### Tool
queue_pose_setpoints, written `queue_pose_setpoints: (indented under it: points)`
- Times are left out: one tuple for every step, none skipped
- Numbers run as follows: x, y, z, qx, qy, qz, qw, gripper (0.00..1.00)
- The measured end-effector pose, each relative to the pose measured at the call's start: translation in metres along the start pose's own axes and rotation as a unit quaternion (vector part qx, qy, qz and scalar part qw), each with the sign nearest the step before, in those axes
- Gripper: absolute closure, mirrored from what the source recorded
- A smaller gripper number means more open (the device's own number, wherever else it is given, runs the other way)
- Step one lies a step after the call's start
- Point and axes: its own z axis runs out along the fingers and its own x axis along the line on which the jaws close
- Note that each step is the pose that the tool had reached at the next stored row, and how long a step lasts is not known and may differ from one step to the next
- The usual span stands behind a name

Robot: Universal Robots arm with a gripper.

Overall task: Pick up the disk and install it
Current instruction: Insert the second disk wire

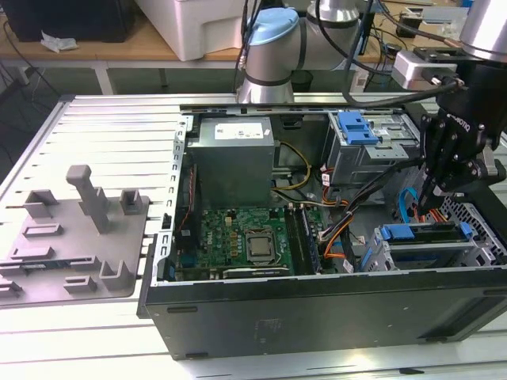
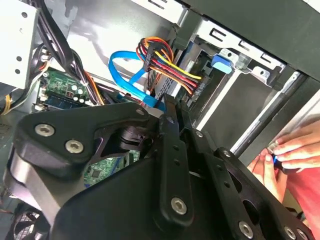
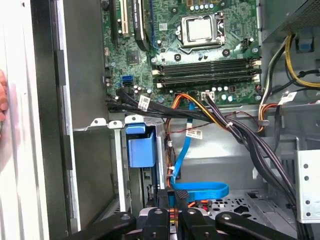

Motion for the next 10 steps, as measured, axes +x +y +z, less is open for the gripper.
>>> queue_pose_setpoints:
  points:
    - [0.0024, -0.0015, 0.0003, -0.0045, -0.0037, -0.001, 1.0000, 0.84]
    - [0.0038, -0.0027, 0.0004, -0.0076, -0.0055, -0.001, 1.0000, 0.84]
    - [0.0048, -0.0037, 0.0006, -0.0101, -0.0066, -0.001, 0.9999, 0.84]
    - [0.0058, -0.0054, 0.0007, -0.0138, -0.0078, -0.002, 0.9999, 0.84]
    - [0.0066, -0.0070, 0.0008, -0.0170, -0.0086, -0.002, 0.9998, 0.84]
    - [0.0078, -0.0101, 0.0009, -0.0229, -0.0092, -0.003, 0.9997, 0.84]
    - [0.0084, -0.0127, 0.0010, -0.0274, -0.0095, -0.003, 0.9996, 0.84]
    - [0.0087, -0.0139, 0.0011, -0.0298, -0.0096, -0.003, 0.9995, 0.84]
    - [0.0088, -0.0144, 0.0011, -0.0319, -0.0094, -0.004, 0.9994, 0.84]
    - [0.0088, -0.0143, 0.0011, -0.0323, -0.0094, -0.004, 0.9994, 0.84]
